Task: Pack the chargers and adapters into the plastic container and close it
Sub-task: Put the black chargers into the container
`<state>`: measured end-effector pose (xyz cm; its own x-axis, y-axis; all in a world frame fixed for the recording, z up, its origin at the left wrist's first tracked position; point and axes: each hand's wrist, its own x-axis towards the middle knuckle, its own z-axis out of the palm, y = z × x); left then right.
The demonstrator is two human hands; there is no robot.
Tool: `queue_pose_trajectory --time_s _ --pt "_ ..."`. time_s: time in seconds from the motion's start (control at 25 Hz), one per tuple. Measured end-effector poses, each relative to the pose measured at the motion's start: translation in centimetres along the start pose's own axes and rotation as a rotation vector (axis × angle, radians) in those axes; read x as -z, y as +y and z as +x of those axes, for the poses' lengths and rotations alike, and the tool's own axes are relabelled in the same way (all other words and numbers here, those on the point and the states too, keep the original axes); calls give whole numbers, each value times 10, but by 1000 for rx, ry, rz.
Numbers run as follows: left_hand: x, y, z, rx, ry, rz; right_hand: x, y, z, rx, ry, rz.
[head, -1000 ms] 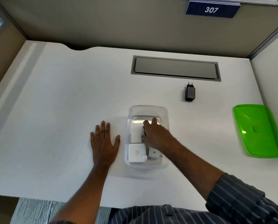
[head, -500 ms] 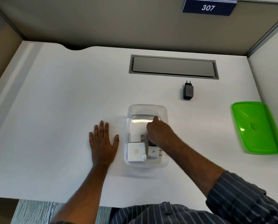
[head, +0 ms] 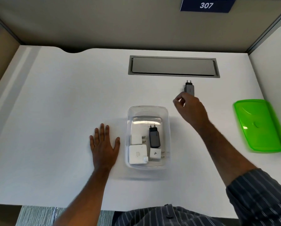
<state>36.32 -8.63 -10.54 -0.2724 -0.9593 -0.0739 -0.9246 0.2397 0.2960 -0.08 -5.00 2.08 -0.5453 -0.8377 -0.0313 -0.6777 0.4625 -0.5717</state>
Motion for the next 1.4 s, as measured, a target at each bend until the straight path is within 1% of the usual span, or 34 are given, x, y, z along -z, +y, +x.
queue_pose_trajectory --time_s 0.16,0.36,0.48,0.8,1.04,1.12,1.24,1.4 --pt "0 0 1 2 4 22 -12 57 21 -163 31 72" --pt "-2 0 2 7 -3 22 -24 89 43 -247 104 70" --pt "-2 0 2 8 -4 28 -28 89 68 -312 83 28" --pt "-3 -1 3 13 -11 38 -33 69 113 -374 34 -40" --pt "-7 -3 3 13 -3 51 -30 73 116 -326 -25 -8" --pt "-7 -3 3 15 3 49 -29 74 111 -297 -11 34" --pt "-7 -4 3 13 10 44 -24 69 101 -274 18 165" --pt "-7 -3 4 22 5 40 -9 35 77 -232 46 497"
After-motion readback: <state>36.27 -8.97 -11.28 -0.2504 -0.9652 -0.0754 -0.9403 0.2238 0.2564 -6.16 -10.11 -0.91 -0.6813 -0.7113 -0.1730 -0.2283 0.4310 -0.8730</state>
